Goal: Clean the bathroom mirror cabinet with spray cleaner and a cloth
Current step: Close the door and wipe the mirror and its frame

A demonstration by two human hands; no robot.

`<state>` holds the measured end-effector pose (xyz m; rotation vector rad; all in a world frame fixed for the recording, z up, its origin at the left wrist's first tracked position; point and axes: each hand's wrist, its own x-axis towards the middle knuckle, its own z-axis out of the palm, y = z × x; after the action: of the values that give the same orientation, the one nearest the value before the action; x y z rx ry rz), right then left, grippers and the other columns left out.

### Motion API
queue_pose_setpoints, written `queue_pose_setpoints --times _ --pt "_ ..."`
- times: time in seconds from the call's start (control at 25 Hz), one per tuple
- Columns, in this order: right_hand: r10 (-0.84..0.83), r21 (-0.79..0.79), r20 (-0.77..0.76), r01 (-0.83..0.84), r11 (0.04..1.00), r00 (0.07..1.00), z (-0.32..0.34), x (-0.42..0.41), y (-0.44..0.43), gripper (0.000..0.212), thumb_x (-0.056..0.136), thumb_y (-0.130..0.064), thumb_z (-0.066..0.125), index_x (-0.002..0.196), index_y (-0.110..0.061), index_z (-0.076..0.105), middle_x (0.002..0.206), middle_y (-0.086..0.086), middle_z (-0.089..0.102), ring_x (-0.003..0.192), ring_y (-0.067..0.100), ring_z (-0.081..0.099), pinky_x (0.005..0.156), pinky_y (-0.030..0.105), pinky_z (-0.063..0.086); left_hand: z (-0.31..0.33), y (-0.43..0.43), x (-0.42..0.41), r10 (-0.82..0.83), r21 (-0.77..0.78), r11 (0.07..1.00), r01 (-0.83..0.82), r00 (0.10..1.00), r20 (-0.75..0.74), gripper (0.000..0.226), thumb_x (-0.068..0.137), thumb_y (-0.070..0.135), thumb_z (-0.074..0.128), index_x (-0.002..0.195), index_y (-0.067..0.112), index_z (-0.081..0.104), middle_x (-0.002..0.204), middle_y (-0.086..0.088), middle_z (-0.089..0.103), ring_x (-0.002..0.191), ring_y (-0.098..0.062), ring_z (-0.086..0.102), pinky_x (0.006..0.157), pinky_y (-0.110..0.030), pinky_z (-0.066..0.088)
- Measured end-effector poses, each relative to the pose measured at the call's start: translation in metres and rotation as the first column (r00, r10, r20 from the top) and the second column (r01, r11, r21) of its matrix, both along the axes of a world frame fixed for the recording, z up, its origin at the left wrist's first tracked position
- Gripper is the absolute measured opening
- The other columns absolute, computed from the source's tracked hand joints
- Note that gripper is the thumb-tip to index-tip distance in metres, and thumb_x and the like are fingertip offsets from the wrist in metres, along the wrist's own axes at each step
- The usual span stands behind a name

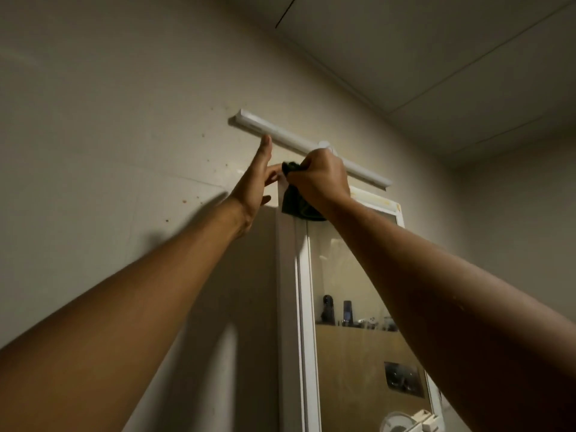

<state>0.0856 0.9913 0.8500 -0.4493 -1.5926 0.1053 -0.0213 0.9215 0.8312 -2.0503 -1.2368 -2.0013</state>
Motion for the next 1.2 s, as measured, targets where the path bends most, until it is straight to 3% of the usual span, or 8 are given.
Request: queue_pose_setpoints --times 0.12,0.32,0.6,0.72,0.92,1.08,1.2 --pt "0.014 -0.017 -0.028 -0.015 1.0 1.0 -0.03 -0.001 0.008 0.015 0.091 -0.023 0.073 0.098 -0.012 0.065 0.08 0.001 0.062 0.074 0.014 0.066 0.065 0.029 0.058 -0.025 0.006 -0.015 -0.051 -0.013 0.999 0.052 0.998 0.047 0.079 0.101 0.071 0.01 0.164 0.024 0.019 0.161 0.001 0.043 0.148 -0.018 0.039 0.123 -0.056 0.022" --pt "0.071 -0.097 0.024 -0.069 0.993 0.997 -0.115 -0.003 0.014 0.018 0.091 -0.027 0.073 0.098 -0.016 0.06 0.087 0.0 0.063 0.079 0.013 0.066 0.068 0.029 0.06 -0.079 0.009 -0.024 -0.127 -0.042 0.991 0.129 0.991 0.039 0.08 0.099 0.073 0.015 0.162 0.025 0.022 0.162 0.001 0.042 0.148 -0.017 0.04 0.123 -0.055 0.024" --pt "0.1 -0.28 0.263 -0.023 0.96 0.96 -0.218 0.006 0.0 0.023 0.093 -0.03 0.071 0.105 -0.025 0.052 0.093 -0.009 0.056 0.085 0.01 0.061 0.073 0.028 0.058 -0.141 0.003 -0.018 -0.152 -0.088 0.982 0.166 0.978 0.141 0.088 0.086 0.077 0.023 0.16 0.03 0.027 0.16 0.006 0.044 0.147 -0.012 0.04 0.124 -0.053 0.024" --pt "0.15 -0.357 0.279 -0.043 0.933 0.948 -0.256 0.008 0.001 0.024 0.093 -0.029 0.071 0.107 -0.025 0.051 0.099 -0.006 0.058 0.092 0.012 0.062 0.08 0.032 0.06 -0.168 0.0 -0.014 -0.145 -0.116 0.979 0.166 0.975 0.168 0.088 0.086 0.078 0.022 0.161 0.031 0.027 0.159 0.008 0.044 0.146 -0.01 0.041 0.124 -0.051 0.027" --pt "0.142 -0.438 0.293 0.001 0.899 0.945 -0.336 0.007 0.0 0.024 0.091 -0.031 0.074 0.095 -0.03 0.05 0.094 -0.009 0.06 0.088 0.013 0.064 0.081 0.034 0.062 -0.223 -0.009 -0.008 -0.125 -0.203 0.964 0.172 0.967 0.224 0.087 0.086 0.079 0.023 0.161 0.033 0.027 0.159 0.012 0.044 0.145 -0.006 0.041 0.123 -0.047 0.029" --pt "0.058 -0.403 0.357 0.098 0.91 0.932 -0.392 0.009 -0.006 0.024 0.09 -0.03 0.072 0.091 -0.029 0.048 0.089 -0.01 0.061 0.08 0.014 0.062 0.074 0.035 0.061 -0.279 -0.017 0.0 -0.07 -0.291 0.944 0.157 0.955 0.288 0.085 0.087 0.078 0.024 0.16 0.035 0.027 0.159 0.015 0.043 0.144 -0.004 0.041 0.123 -0.046 0.031" --pt "0.046 -0.339 0.365 0.087 0.937 0.93 -0.411 0.014 -0.009 0.023 0.091 -0.028 0.071 0.092 -0.028 0.049 0.09 -0.009 0.061 0.078 0.013 0.059 0.07 0.03 0.059 -0.317 -0.025 0.004 -0.014 -0.394 0.91 0.129 0.96 0.281 0.09 0.082 0.088 0.027 0.158 0.041 0.028 0.158 0.018 0.044 0.144 -0.005 0.042 0.124 -0.051 0.029"
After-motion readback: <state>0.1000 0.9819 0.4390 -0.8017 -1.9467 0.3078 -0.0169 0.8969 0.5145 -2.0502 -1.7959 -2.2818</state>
